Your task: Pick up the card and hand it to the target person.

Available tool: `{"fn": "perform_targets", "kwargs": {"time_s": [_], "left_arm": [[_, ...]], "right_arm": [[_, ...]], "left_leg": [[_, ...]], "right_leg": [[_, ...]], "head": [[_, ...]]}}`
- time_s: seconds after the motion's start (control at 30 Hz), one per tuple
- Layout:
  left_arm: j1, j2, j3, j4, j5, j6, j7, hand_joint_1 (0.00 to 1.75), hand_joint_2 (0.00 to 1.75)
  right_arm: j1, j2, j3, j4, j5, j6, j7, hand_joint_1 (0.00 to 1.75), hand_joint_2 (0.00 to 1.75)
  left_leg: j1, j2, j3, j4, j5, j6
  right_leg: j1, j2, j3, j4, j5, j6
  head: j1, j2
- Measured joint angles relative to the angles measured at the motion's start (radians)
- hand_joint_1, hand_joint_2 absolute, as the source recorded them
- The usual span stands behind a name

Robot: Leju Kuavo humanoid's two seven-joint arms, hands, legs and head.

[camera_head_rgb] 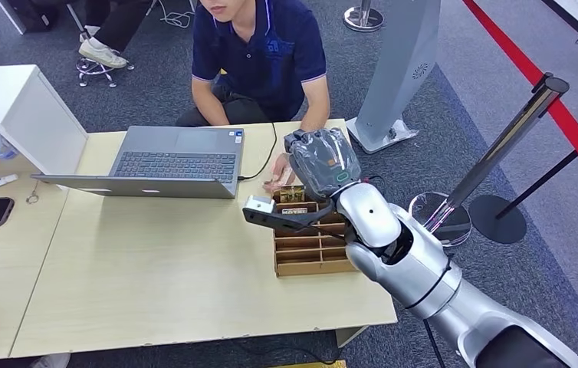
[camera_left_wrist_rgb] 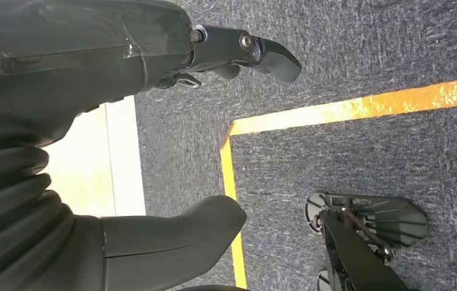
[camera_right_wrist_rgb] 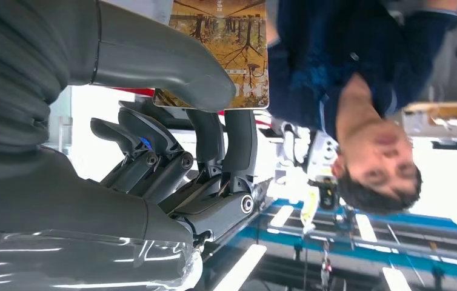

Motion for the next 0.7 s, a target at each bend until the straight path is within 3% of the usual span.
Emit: {"fn": "perform_targets", "kwargs": {"time_s": [0.43,0.47,0.57,0.6,0.7], "left_arm": [[-0.001,-0.003,-0.024,0.0,-0.018,-0.006,-0.009,0.0,1.75],[-0.001,-0.004,-0.025,0.0,-0.019,-0.006,-0.01,0.0,1.75],[-0.001,-0.005,-0.027,0.0,-0.021,-0.007,-0.011,0.0,1.75],[-0.001,-0.005,-0.028,0.0,-0.021,-0.007,-0.012,0.0,1.75],[-0.001,-0.006,-0.033,0.0,-0.021,-0.007,-0.014,0.0,1.75]], "right_arm": [[-0.053,0.031,0.017,0.22,0.027,-0.029,-0.003,1.67,1.75],[-0.054,0.034,0.019,0.232,0.03,-0.035,-0.003,1.58,1.75],[-0.055,0.04,0.026,0.266,0.041,-0.063,-0.009,0.35,1.75],[-0.055,0.043,0.027,0.278,0.042,-0.074,-0.012,0.02,1.75],[-0.055,0.053,0.028,0.306,0.043,-0.097,-0.016,0.0,1.75]], "left_leg": [[0.0,0.0,0.0,0.0,0.0,0.0],[0.0,0.0,0.0,0.0,0.0,0.0],[0.0,0.0,0.0,0.0,0.0,0.0],[0.0,0.0,0.0,0.0,0.0,0.0],[0.0,0.0,0.0,0.0,0.0,0.0]], "right_leg": [[0.0,-0.001,0.0,0.0,0.0,0.0],[0.0,-0.001,0.0,0.0,0.0,0.0],[0.0,-0.001,0.0,0.0,0.0,0.0],[0.0,-0.001,0.0,0.0,0.0,0.0],[0.0,-0.001,0.0,0.0,0.0,0.0]], "head": [[0.0,0.0],[0.0,0.0],[0.0,0.0],[0.0,0.0],[0.0,0.0]]}}
